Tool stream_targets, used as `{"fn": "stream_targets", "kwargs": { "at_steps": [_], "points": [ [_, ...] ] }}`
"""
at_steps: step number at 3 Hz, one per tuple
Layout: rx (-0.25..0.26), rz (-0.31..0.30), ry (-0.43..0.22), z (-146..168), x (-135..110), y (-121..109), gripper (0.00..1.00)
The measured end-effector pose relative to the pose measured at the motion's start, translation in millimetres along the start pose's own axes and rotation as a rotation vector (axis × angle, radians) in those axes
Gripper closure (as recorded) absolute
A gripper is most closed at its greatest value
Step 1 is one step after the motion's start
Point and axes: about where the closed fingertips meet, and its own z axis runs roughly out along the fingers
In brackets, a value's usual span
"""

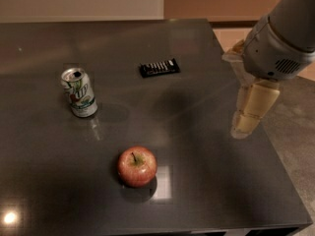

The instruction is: Move apple near 7up can

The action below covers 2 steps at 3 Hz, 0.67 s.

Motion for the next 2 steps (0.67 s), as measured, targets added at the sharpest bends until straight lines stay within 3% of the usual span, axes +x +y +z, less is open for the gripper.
{"fn": "stream_targets", "kwargs": {
  "at_steps": [2],
  "points": [
    [-0.093,-0.108,-0.139,34.3,-48.8,30.4,0.0]
  ]
}}
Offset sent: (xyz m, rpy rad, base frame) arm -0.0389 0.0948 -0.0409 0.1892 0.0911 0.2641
